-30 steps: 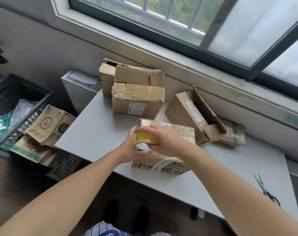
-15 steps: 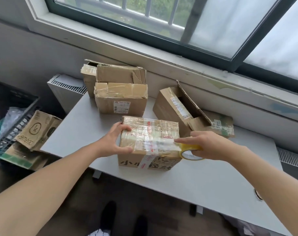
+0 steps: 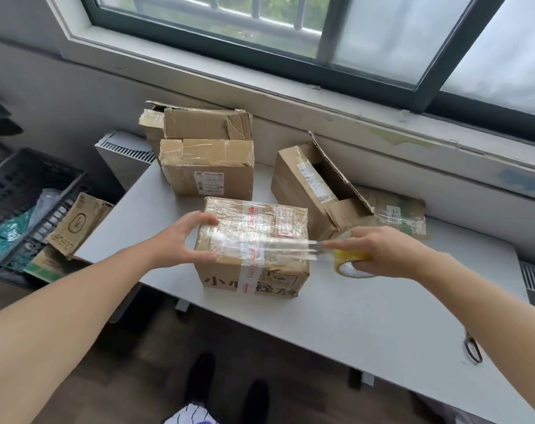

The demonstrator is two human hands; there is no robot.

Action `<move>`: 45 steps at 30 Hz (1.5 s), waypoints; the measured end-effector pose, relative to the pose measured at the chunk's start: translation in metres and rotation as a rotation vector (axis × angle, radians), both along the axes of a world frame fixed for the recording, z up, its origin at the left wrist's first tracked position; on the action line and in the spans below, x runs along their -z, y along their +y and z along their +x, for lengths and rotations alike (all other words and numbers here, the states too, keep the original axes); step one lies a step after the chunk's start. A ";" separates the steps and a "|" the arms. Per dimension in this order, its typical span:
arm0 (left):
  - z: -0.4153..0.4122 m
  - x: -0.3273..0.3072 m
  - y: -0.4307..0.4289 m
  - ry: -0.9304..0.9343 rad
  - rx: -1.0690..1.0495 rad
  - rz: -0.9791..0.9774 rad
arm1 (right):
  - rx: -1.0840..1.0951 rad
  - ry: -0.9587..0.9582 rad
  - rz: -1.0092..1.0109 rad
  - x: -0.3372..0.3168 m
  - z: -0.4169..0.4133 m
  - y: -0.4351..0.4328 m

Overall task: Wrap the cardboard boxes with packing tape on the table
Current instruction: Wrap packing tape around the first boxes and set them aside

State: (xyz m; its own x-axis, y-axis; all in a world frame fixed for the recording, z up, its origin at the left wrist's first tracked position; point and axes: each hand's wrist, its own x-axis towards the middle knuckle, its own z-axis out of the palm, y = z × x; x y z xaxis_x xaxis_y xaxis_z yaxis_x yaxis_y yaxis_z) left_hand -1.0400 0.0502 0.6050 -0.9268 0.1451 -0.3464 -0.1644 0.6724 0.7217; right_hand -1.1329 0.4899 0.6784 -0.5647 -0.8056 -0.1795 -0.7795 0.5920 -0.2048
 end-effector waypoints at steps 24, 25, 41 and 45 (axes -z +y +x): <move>0.009 -0.008 0.119 0.287 0.667 -0.803 | 0.156 -0.054 -0.108 0.106 0.032 -0.015; 0.006 -0.005 0.139 0.315 0.677 -0.786 | 0.162 -0.050 -0.114 0.107 0.034 -0.015; -0.054 -0.025 0.179 0.171 0.660 -0.740 | 0.305 -0.199 -0.041 0.081 0.054 -0.039; -0.059 -0.044 0.161 0.213 0.631 -0.567 | 0.343 -0.227 -0.167 0.058 0.050 -0.036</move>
